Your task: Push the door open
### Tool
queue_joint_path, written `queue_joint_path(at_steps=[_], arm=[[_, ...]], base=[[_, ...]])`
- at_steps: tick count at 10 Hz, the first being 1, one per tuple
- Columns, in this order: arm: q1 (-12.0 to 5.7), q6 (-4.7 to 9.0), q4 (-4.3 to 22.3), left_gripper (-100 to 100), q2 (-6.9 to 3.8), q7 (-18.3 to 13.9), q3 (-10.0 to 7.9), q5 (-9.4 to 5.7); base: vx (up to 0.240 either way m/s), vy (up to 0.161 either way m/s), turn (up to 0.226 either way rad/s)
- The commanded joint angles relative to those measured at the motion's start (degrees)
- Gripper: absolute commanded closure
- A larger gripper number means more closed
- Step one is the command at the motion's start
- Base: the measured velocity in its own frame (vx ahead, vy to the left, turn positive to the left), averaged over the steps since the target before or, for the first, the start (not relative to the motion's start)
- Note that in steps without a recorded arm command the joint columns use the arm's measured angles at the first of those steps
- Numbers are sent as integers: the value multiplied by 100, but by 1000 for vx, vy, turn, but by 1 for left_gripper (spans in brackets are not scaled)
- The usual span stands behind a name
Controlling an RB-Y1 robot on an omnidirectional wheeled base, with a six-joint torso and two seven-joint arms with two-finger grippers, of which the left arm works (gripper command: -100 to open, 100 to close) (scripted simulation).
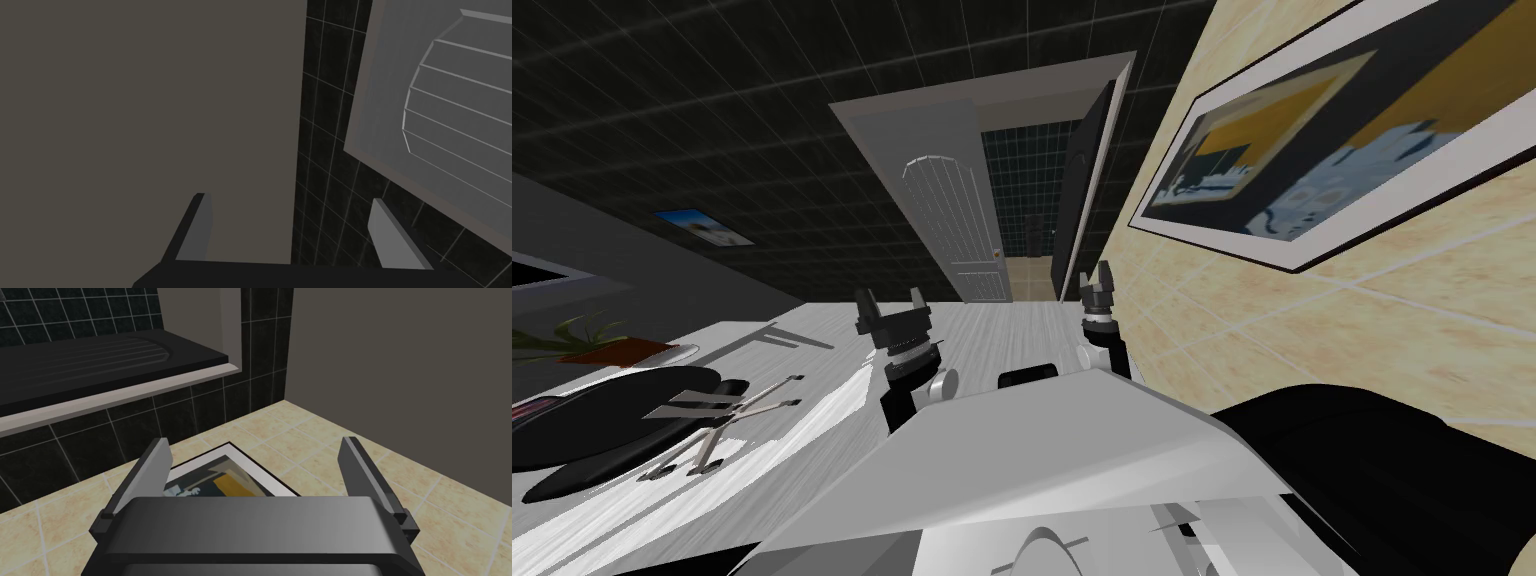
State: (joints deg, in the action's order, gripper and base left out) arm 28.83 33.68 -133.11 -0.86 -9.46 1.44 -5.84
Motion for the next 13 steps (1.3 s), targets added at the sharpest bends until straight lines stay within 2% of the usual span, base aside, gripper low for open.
queue_joint_path(at_steps=[1,7,8,13], arm=[[-111,-15,188,-100,-46,21,-3,9],[-501,-67,846,-100,-169,94,-13,40],[-629,-84,1061,-100,-202,118,-17,50],[-1008,-135,1702,-100,-281,190,-27,80]], base=[[62,-3,-4],[88,16,-5],[112,13,-3],[94,19,-6]])
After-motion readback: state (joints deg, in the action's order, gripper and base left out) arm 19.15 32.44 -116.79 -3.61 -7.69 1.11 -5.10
